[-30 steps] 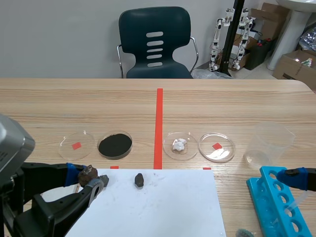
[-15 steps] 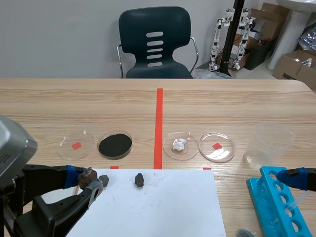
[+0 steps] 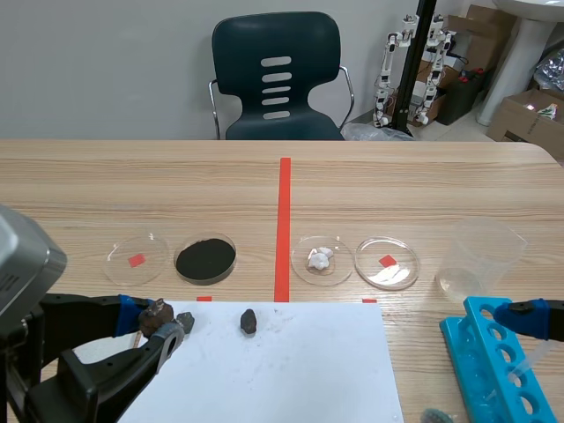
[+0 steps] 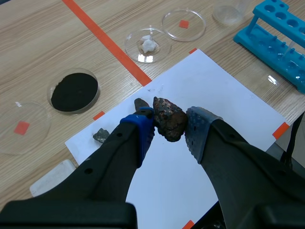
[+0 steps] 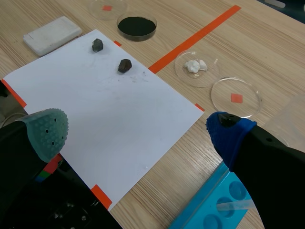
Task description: Rub the mineral on the streak plate
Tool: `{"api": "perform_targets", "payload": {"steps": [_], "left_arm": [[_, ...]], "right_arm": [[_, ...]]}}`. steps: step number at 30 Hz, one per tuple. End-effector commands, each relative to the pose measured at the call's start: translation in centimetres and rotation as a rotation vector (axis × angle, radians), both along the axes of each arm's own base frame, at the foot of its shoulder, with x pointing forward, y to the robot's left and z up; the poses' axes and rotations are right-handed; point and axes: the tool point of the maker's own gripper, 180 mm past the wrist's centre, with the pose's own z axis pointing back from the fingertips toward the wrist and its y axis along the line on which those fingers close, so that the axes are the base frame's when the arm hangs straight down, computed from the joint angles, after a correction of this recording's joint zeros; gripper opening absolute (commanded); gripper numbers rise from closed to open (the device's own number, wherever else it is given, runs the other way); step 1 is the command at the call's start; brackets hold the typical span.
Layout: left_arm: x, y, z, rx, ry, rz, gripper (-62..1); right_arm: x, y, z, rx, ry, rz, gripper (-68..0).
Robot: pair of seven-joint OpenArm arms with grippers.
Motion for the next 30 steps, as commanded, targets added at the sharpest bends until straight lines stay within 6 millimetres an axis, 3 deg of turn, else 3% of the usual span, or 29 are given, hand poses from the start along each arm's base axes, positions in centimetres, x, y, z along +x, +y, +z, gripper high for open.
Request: {"api": "perform_targets", "payload": {"steps": [1, 10, 18, 23, 30], "left_arm": [[0.3, -0.5, 1.1, -0.029, -0.032, -0.003, -47.9], [0.3, -0.3, 0.7, -0.015, -0.016, 0.008, -47.9], [0.6, 2.2, -2.6, 0.056, 0.187, 0.174, -47.9], [2.0, 3.7, -3.7, 0.063, 0.304, 0.319, -47.9], [5.1, 5.3, -3.4, 0.037, 0.379, 0.501, -47.9]], "right_arm": [[0.3, 0.1, 0.6, 0.02, -0.021, -0.004, -7.1], [0.3, 0.1, 0.6, 0.02, -0.021, -0.004, -7.1], [0.3, 0.1, 0.6, 0.02, -0.021, -0.004, -7.1], [0.3, 0.1, 0.6, 0.02, -0.021, -0.004, -7.1], [0.3, 0.1, 0.6, 0.02, -0.021, -0.004, -7.1]]}}
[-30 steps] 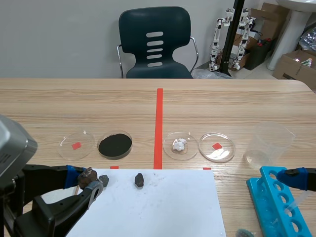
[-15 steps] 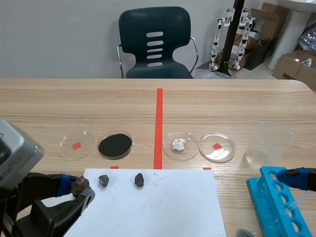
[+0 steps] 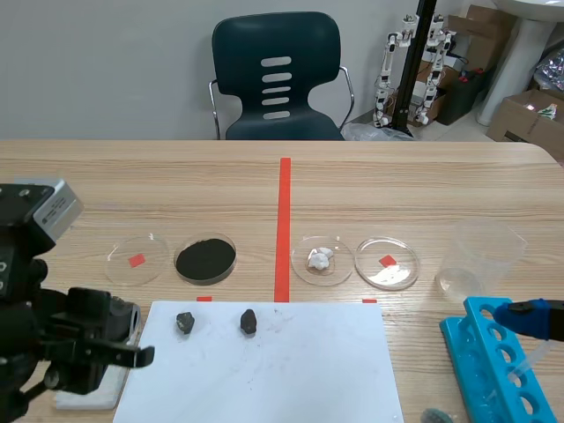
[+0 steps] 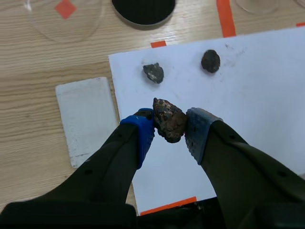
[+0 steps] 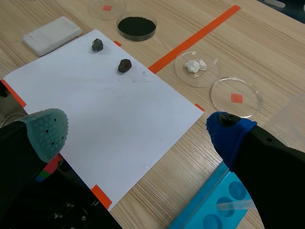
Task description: Rub the mineral on the streak plate
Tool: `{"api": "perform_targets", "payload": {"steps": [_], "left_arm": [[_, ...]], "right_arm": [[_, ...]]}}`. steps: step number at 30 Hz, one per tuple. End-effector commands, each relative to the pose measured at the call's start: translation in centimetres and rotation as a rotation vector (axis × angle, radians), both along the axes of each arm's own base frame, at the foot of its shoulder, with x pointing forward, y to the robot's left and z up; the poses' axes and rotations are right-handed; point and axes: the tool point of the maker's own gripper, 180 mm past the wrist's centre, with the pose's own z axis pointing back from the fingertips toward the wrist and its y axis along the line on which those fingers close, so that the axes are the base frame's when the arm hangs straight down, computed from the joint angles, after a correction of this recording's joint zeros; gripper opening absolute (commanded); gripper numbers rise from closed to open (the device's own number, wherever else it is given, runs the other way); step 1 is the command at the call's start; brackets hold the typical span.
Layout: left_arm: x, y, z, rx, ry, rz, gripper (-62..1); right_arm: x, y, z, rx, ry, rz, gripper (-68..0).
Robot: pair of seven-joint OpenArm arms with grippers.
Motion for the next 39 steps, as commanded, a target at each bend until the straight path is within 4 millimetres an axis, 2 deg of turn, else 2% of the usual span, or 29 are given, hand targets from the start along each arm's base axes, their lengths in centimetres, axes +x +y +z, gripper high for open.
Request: {"api": "perform_targets", "payload": {"steps": [1, 4, 11, 17, 26, 34, 39], "left_arm": [[1.0, -0.3, 0.9, -0.013, -0.027, 0.008, -47.9], [2.2, -0.2, 0.6, -0.024, 0.011, 0.031, -47.9], [3.9, 1.9, -3.1, -0.025, 0.193, 0.13, -47.9], [5.1, 3.4, -4.9, 0.011, 0.289, 0.162, -47.9], [5.7, 5.8, -7.7, 0.061, 0.428, 0.218, -47.9], [6.0, 6.1, -9.5, 0.093, 0.489, 0.215, -47.9], [6.3, 6.6, -10.0, 0.123, 0.499, 0.221, -47.9]], "right_arm": [[0.3, 0.1, 0.6, 0.02, -0.021, -0.004, -7.1], [0.3, 0.1, 0.6, 0.02, -0.021, -0.004, -7.1], [0.3, 0.1, 0.6, 0.02, -0.021, -0.004, -7.1], [0.3, 0.1, 0.6, 0.02, -0.021, -0.004, -7.1], [0.3, 0.1, 0.6, 0.02, -0.021, -0.004, -7.1], [0.3, 0.1, 0.6, 0.02, -0.021, -0.004, -7.1], [0.3, 0.1, 0.6, 0.02, -0.021, -0.004, -7.1]]}}
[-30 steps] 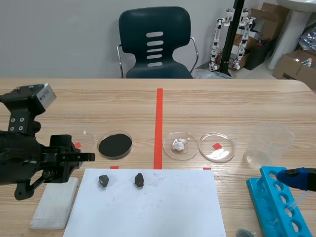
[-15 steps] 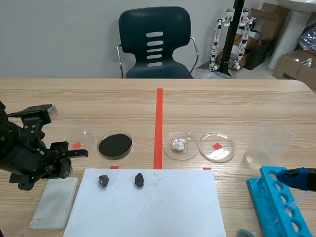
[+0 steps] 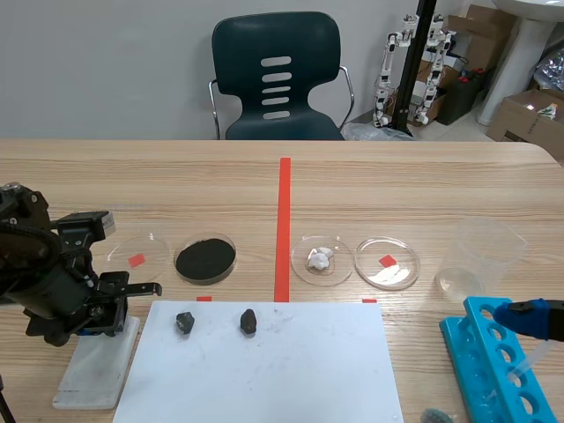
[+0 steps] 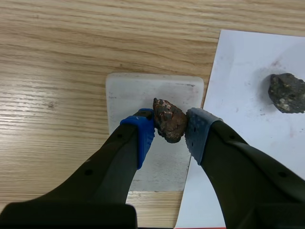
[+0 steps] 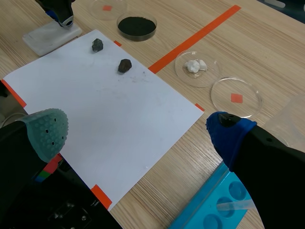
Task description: Rub the mineral on the streak plate
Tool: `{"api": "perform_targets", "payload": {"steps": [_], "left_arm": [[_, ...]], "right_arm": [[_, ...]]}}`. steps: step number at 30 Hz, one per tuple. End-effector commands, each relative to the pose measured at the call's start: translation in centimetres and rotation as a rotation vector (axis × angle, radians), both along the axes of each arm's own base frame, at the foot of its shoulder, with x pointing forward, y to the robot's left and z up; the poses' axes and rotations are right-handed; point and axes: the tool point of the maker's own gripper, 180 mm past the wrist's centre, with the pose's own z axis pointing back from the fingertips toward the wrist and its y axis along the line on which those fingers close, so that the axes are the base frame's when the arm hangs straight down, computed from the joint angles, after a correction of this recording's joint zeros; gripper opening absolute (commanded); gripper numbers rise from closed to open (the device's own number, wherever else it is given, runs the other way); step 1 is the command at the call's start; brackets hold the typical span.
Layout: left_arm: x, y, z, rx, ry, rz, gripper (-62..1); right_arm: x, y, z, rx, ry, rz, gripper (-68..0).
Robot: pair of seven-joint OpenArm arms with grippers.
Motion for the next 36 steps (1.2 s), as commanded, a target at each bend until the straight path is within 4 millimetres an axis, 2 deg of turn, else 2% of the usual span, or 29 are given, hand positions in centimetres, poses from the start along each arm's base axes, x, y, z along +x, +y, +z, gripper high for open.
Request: {"api": "perform_targets", "payload": {"steps": [1, 14, 19, 25, 30, 33, 36], "left_arm": [[0.8, 0.4, 0.8, 0.019, -0.031, -0.001, -47.9], [0.3, 1.0, -0.4, 0.04, 0.003, 0.013, -47.9], [0.4, 0.6, -0.5, 0.03, -0.002, 0.013, -47.9], [0.8, -1.0, -0.3, -0.064, -0.028, 0.018, -47.9], [0.9, -1.2, -0.3, -0.077, -0.029, 0.019, -47.9], [0.8, -0.7, -0.4, -0.046, -0.028, 0.014, -47.9], [0.6, 1.2, -0.4, 0.058, -0.014, 0.029, -47.9]], "right_arm": [[0.3, 0.1, 0.6, 0.02, -0.021, -0.004, -7.1], [0.3, 0.1, 0.6, 0.02, -0.021, -0.004, -7.1], [0.3, 0.1, 0.6, 0.02, -0.021, -0.004, -7.1], [0.3, 0.1, 0.6, 0.02, -0.021, -0.004, -7.1], [0.3, 0.1, 0.6, 0.02, -0.021, -0.004, -7.1], [0.3, 0.1, 0.6, 0.02, -0.021, -0.004, -7.1], [0.3, 0.1, 0.6, 0.02, -0.021, -0.004, -7.1]]}}
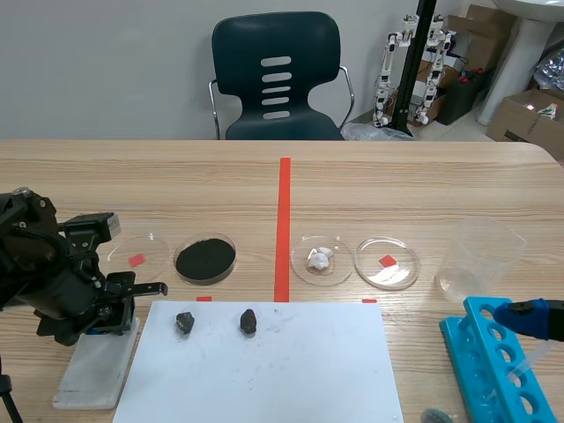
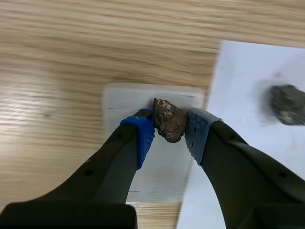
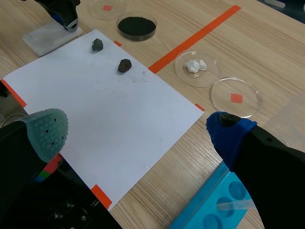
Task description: Rub the mineral on the streak plate
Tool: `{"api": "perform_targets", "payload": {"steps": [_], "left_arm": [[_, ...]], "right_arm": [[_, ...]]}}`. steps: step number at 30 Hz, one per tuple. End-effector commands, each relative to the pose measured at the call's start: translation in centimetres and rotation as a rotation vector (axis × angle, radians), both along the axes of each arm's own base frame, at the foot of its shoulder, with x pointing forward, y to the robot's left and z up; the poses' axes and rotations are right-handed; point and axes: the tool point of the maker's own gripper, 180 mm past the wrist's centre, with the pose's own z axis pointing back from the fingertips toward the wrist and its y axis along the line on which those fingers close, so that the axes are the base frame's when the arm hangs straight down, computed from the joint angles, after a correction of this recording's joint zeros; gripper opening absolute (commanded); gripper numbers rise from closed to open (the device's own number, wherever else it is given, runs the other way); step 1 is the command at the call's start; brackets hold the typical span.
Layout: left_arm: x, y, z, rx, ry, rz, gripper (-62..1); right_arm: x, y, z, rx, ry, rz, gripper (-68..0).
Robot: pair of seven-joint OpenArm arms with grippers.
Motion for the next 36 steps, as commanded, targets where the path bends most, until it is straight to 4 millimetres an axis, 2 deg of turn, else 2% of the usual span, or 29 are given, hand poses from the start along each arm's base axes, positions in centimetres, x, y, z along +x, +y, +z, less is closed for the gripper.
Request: {"api": "perform_targets", "payload": {"steps": [1, 5, 9, 13, 18, 22, 25, 33, 36], "left_arm": [[0.2, 1.6, 0.3, 0.072, -0.001, 0.013, -47.9], [0.0, 3.6, 0.6, 0.184, 0.004, 0.038, -47.9], [0.0, 3.6, 0.6, 0.184, 0.004, 0.043, -47.9], [-0.1, 1.7, 0.2, 0.092, 0.01, 0.014, -47.9], [0.0, -1.6, 0.0, -0.046, -0.002, -0.056, -47.9], [0.1, -2.3, 0.0, -0.077, -0.009, -0.067, -47.9], [0.1, -1.9, 0.0, -0.055, -0.007, -0.062, -47.9], [-0.2, 2.7, 0.3, 0.18, 0.01, 0.034, -47.9], [-0.2, 2.7, 0.3, 0.181, 0.009, 0.034, -47.9]], "right_arm": [[0.3, 0.1, 0.6, 0.02, -0.021, -0.004, -7.1], [0.3, 0.1, 0.6, 0.02, -0.021, -0.004, -7.1], [0.3, 0.1, 0.6, 0.02, -0.021, -0.004, -7.1], [0.3, 0.1, 0.6, 0.02, -0.021, -0.004, -7.1], [0.3, 0.1, 0.6, 0.02, -0.021, -0.004, -7.1], [0.3, 0.1, 0.6, 0.02, -0.021, -0.004, -7.1], [0.3, 0.1, 0.6, 0.02, -0.021, -0.004, -7.1], [0.3, 0.1, 0.6, 0.02, -0.021, -0.004, -7.1], [0.3, 0.1, 0.6, 0.02, -0.021, -0.004, -7.1]]}}
